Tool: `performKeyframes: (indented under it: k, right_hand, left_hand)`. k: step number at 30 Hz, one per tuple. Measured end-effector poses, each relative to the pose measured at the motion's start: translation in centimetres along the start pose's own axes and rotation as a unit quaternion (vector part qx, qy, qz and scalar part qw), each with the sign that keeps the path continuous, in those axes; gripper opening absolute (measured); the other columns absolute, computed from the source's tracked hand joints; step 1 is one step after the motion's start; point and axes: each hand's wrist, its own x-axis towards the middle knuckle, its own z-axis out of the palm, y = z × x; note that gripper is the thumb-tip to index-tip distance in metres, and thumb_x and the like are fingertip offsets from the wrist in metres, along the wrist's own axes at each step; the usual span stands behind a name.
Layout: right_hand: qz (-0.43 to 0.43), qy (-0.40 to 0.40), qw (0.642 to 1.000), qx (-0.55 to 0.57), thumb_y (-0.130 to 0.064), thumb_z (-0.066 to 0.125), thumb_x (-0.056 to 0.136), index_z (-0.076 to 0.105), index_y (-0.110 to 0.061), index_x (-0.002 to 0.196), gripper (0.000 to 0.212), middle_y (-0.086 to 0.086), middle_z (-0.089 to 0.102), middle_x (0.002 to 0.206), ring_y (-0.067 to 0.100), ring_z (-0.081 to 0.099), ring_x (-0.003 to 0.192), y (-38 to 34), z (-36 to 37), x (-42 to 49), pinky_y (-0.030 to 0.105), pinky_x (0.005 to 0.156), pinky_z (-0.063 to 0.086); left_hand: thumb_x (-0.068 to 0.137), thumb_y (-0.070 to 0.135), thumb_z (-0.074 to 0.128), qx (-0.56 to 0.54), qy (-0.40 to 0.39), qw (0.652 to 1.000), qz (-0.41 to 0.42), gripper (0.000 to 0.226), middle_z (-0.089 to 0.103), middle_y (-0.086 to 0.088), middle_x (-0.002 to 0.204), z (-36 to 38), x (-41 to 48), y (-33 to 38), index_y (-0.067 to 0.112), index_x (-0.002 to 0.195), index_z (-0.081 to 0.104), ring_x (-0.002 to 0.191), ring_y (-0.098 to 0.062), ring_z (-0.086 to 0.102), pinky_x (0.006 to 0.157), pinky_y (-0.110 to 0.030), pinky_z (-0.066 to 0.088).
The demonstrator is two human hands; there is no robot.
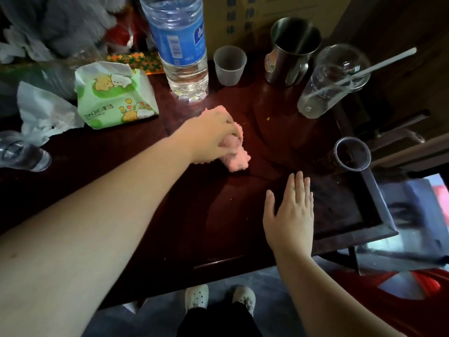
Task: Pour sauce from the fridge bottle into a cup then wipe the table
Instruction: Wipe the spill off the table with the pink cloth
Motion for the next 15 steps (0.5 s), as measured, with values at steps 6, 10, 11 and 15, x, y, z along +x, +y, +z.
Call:
performKeyframes:
  k: [6,10,11,15]
  right_hand:
    - [-0.002,-0.014,1.000,0.000,-0.050,0.023,0.096,0.008,-0.009,0.151,0.071,0.004,0.000,0.160,0.012,-0.011,0.146,0.0,-0.1,0.0,0.029,0.118,-0.006]
    - [-0.001,-0.017,1.000,0.003,-0.050,0.023,0.096,0.008,-0.009,0.151,0.071,0.004,0.000,0.160,0.011,-0.012,0.145,0.0,-0.1,0.0,0.030,0.119,-0.005]
    - [-0.002,-0.015,1.000,0.005,-0.050,0.024,0.096,0.008,-0.009,0.151,0.070,0.004,0.001,0.160,0.012,-0.011,0.145,0.0,-0.1,0.0,0.030,0.119,-0.004]
    - [-0.004,-0.009,1.000,0.009,-0.048,0.027,0.097,0.011,-0.007,0.150,0.070,0.006,0.003,0.160,0.014,-0.008,0.146,0.0,-0.1,-0.1,0.033,0.120,-0.001]
  left_hand:
    - [0.083,0.048,0.060,-0.024,0.063,0.997,-0.045,0.040,0.051,0.000,0.117,0.5,0.0,-0.7,0.021,0.113,0.061,0.109,-0.021,0.042,0.088,-0.041,0.046]
    - [0.084,0.046,0.060,-0.057,0.118,0.979,-0.157,0.038,0.049,-0.001,0.114,1.2,-1.5,-0.8,0.021,0.112,0.061,0.110,-0.021,0.040,0.077,-0.035,0.046]
    - [0.084,0.045,0.060,-0.058,0.131,0.971,-0.189,0.038,0.049,-0.002,0.115,1.4,-1.9,-0.8,0.020,0.113,0.061,0.111,-0.022,0.040,0.076,-0.034,0.044]
    - [0.086,0.045,0.058,-0.055,0.181,0.936,-0.295,0.038,0.050,-0.005,0.113,2.2,-3.5,0.0,0.020,0.114,0.062,0.111,-0.025,0.043,0.072,-0.033,0.041]
